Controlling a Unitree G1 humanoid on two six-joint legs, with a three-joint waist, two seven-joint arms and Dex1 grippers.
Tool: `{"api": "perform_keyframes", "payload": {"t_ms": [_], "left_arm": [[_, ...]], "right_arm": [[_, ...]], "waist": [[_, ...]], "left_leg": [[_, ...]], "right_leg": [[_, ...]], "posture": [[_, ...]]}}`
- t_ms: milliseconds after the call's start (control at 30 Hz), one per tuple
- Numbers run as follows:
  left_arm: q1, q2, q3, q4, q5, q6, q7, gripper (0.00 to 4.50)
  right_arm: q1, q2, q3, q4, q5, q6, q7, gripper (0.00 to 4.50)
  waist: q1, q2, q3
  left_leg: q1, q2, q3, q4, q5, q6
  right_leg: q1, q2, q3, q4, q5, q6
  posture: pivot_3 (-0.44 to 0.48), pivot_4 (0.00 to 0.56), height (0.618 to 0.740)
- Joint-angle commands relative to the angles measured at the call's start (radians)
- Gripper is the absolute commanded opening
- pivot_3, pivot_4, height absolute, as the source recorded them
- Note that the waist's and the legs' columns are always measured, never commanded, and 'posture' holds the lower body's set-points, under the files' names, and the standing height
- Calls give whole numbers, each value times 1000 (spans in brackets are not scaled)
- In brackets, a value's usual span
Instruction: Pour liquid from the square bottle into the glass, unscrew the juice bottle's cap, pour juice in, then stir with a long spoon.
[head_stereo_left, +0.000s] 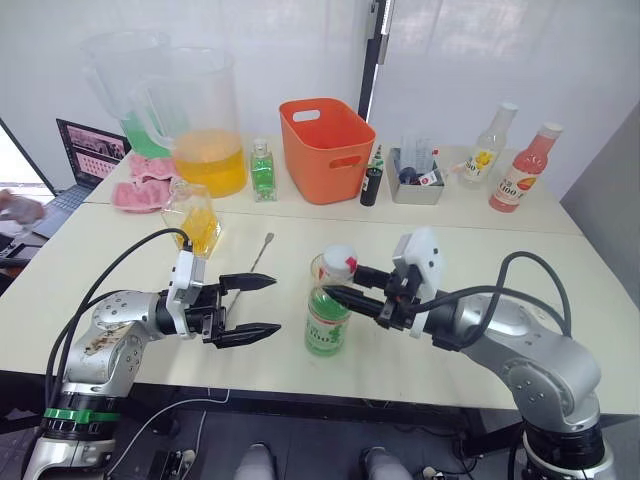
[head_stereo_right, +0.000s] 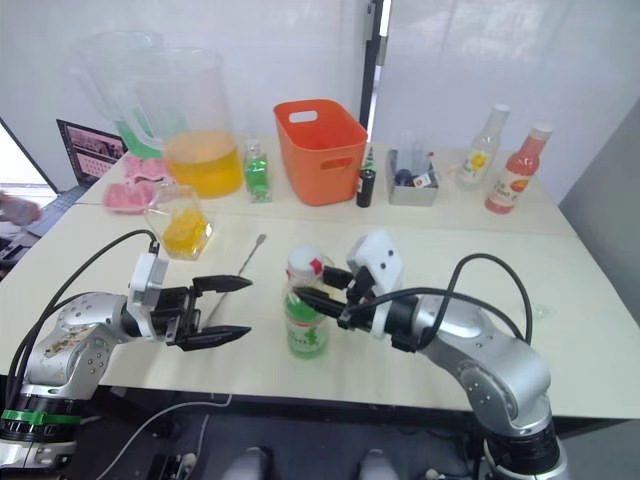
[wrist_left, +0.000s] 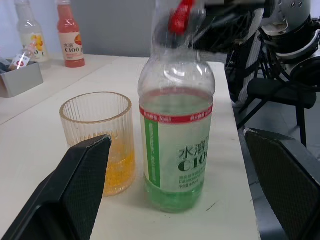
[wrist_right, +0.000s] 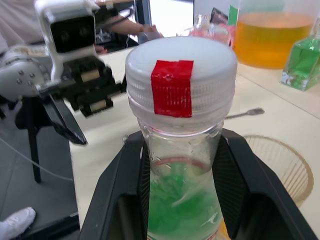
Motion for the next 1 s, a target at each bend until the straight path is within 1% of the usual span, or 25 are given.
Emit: {"api": "perform_keyframes", "payload": {"t_ms": [33,267,333,467,533,567,633,700,800,833,867,933,1000], "left_arm": [[-16,6,8,-8,0,-11,-16,4500],[-28,9,15,-4,-2,-1,-13,4500],[-42,4,18,7,7,-2,11,4500],[-69,20,11,-1,-17,58,7,4500],[-85,31,8,-15,-36,94,-4,4500],[-95,33,6,-21,-41,108,-7,4500],[-113,31,6,-34,-49,125,-8,4500],[-119,30,6,-39,-51,133,-7,4500],[-162,-1,-18,-65,-54,142,12,4500],[-172,-9,-25,-74,-56,149,18,4500],[-175,-12,-28,-80,-58,154,21,4500],[-185,-38,-74,-103,-26,148,37,4500],[-198,-60,-98,-116,-17,155,57,4500]], "right_arm": [[19,-23,32,-38,-25,-57,26,1246],[29,-36,44,-3,-32,-102,54,1246],[19,-63,18,5,-8,-103,91,2303],[20,-161,-62,32,29,-123,186,3695],[35,-207,-132,51,61,-129,224,4357],[43,-229,-171,55,87,-125,243,4438],[68,-268,-245,50,142,-121,280,4438],[79,-284,-268,47,166,-122,290,4438],[156,-385,-463,18,288,-62,329,4438],[178,-410,-504,12,313,-53,333,4438],[191,-425,-522,9,327,-51,331,4438],[245,-459,-578,-19,358,-36,328,4438],[279,-477,-602,-38,377,-35,318,4438]], "waist": [[0,0,0],[-1,0,0],[0,0,0],[2,0,0],[2,0,0],[4,-1,0],[4,-1,0],[3,-1,0],[3,-1,0],[6,-1,0],[7,-1,1],[7,-1,0],[7,-2,0]], "left_leg": [[0,0,0,0,0,0],[0,0,0,0,0,0],[1,0,0,0,0,0],[0,0,0,1,0,0],[0,0,0,1,0,0],[0,0,0,1,0,0],[0,0,0,1,0,0],[0,0,0,1,0,0],[0,0,0,1,1,1],[0,0,0,1,4,6],[0,0,0,1,4,6],[0,0,-1,1,4,6],[1,0,-1,1,4,6]], "right_leg": [[0,0,0,0,0,0],[0,0,0,0,0,0],[0,0,0,0,0,0],[1,0,0,0,0,0],[1,0,0,-1,0,0],[1,0,0,-1,0,0],[1,0,0,-1,0,0],[1,0,0,-1,0,0],[1,0,0,0,0,1],[1,0,0,-1,0,1],[1,0,0,-1,-1,1],[2,0,0,-1,-1,1],[2,0,0,-1,-1,1]], "posture": [[0,150,740],[0,150,740],[0,150,740],[0,150,740],[0,150,740],[0,150,740],[0,150,740],[0,150,740],[0,150,740],[0,150,740],[0,150,740],[0,150,740],[0,150,740]]}}
